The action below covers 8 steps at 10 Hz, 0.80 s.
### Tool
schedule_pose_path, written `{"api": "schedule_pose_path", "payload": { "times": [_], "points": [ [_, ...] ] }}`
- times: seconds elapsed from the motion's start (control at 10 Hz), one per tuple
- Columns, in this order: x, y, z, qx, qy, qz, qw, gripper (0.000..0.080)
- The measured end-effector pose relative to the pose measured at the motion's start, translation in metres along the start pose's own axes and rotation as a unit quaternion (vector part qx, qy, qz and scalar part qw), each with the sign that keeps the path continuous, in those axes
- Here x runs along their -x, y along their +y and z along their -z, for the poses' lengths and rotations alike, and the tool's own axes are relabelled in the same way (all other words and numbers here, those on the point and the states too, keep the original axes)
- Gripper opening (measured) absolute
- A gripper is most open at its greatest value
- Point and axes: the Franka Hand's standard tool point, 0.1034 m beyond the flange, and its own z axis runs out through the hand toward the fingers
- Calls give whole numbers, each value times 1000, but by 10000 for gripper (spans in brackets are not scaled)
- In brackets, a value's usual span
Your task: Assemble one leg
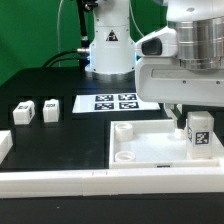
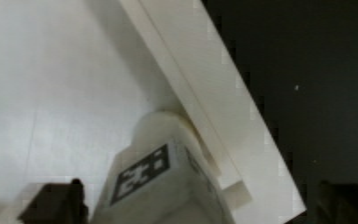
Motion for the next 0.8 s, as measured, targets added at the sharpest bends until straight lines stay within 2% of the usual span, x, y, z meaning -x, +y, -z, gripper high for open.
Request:
{"api": "schedule_pose_path", "payload": {
  "times": [0.3, 0.7, 0.8],
  "points": [
    [-6, 1, 7, 10, -2, 183, 983, 649],
    [-6, 1, 7, 10, -4, 219, 976, 649],
    [-6, 1, 7, 10, -4, 219, 976, 539]
  ]
}}
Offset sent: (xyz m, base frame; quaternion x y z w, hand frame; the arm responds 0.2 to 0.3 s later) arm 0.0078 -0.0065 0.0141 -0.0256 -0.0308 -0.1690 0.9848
